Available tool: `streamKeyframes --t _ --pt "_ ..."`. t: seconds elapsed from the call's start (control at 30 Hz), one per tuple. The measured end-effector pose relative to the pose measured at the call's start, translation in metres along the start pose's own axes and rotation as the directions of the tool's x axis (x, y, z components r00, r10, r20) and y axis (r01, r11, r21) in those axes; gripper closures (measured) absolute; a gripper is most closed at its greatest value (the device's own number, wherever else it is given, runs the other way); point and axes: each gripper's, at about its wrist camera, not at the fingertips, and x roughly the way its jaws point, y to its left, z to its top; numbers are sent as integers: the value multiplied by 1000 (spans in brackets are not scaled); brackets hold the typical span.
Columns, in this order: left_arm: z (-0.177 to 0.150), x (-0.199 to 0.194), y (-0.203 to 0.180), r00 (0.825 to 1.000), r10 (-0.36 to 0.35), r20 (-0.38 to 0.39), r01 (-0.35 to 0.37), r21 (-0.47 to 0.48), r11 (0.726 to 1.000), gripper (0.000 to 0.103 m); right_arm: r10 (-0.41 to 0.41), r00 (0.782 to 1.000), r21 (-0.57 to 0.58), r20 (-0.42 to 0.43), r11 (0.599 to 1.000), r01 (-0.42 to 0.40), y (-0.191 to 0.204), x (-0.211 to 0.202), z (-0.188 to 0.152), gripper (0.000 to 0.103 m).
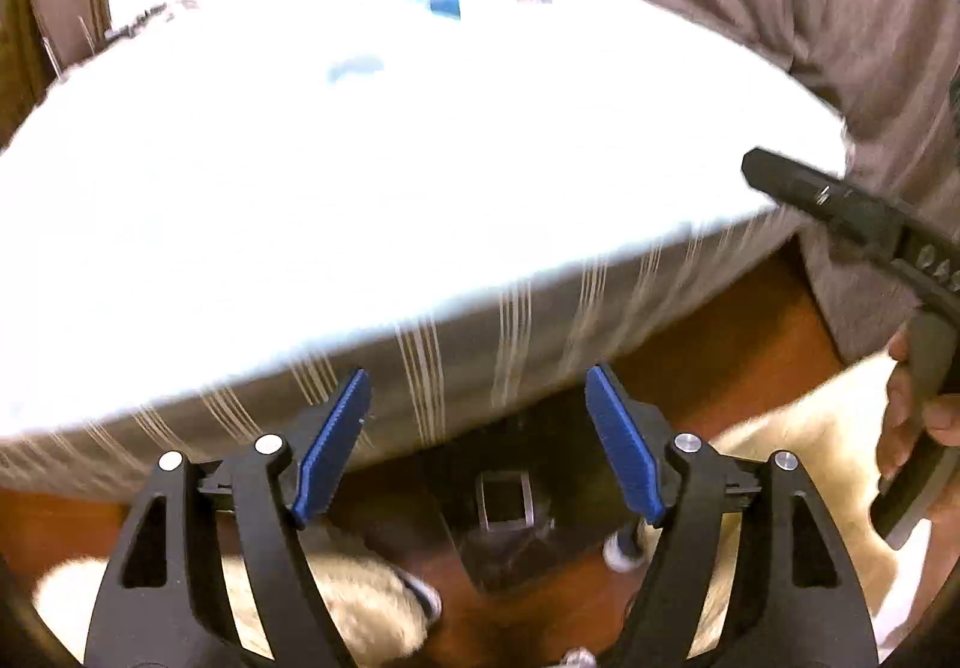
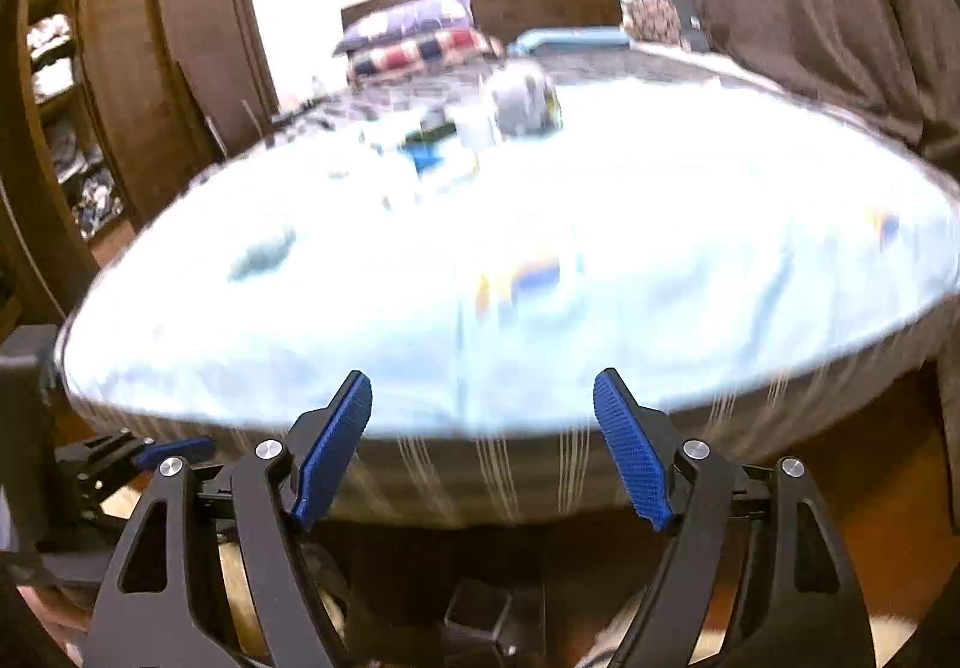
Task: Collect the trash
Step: 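Grasp the white yarn with the left tool while the right tool grasps the tape roll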
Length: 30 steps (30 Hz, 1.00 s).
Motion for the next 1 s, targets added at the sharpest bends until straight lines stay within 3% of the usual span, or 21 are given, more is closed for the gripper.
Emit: streamKeyframes --t 0.17,0.4,0.6,0.83,1.0 --pt "46 -22 17 994 30 102 -28 -19 999 30 -4 1000 -22 16 1000 5 0 12 42 26" --pt "96 -4 42 986 103 130 -93 -76 993 30 -5 1000 -22 13 1000 5 12 46 76 26" --pt "107 17 62 985 136 104 -127 -93 988 30 15 1000 22 -23 1000 -14 13 88 98 26" --pt "114 37 70 988 135 79 -127 -101 987 33 51 997 51 -63 998 -47 20 121 100 47" --pt "119 47 76 988 133 73 -124 -111 986 41 92 995 -14 -36 996 -93 41 120 106 49"
